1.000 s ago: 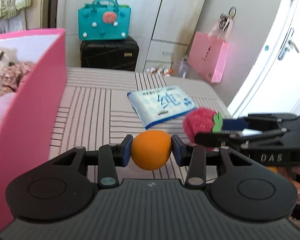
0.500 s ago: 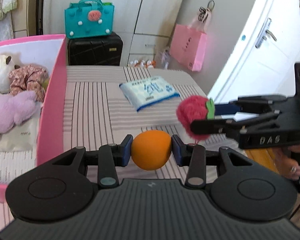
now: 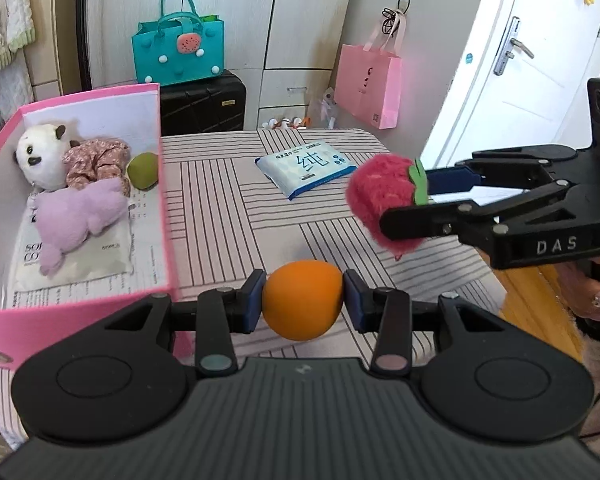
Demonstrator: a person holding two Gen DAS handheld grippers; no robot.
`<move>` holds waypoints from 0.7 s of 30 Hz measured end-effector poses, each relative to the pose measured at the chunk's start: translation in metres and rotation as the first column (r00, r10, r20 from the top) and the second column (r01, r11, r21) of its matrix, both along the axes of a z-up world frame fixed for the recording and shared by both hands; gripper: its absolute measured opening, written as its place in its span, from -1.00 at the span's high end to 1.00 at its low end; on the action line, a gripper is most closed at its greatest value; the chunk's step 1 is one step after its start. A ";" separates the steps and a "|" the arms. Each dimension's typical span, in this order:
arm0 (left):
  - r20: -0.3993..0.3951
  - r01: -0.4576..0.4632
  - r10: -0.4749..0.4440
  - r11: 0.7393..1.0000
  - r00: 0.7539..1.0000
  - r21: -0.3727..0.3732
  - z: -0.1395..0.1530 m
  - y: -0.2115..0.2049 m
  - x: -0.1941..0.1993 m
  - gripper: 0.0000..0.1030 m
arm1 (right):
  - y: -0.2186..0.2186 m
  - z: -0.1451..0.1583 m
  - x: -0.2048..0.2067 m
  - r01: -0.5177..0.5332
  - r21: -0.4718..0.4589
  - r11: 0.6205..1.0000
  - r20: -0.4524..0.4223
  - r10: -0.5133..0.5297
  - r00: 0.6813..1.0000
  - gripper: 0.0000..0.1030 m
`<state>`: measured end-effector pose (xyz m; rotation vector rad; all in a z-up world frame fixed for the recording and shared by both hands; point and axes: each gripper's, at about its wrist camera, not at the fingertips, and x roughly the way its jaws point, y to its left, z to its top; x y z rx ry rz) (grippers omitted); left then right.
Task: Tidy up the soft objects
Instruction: 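Lift the puff and orange sponge and carry both toward the pink box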
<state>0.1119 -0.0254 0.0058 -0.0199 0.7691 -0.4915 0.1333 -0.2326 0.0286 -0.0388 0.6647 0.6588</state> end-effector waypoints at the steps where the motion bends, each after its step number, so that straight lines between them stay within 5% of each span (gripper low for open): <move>1: -0.004 0.001 -0.001 1.000 1.000 -0.004 0.002 0.003 -0.003 0.21 | 0.002 0.003 -0.002 -0.001 0.005 1.000 0.004 0.001 1.000 -0.08; 21: 0.035 0.013 -0.013 1.000 0.999 0.015 0.036 0.070 -0.032 0.19 | 0.062 0.031 -0.026 -0.113 -0.004 0.994 0.053 0.113 0.992 -0.11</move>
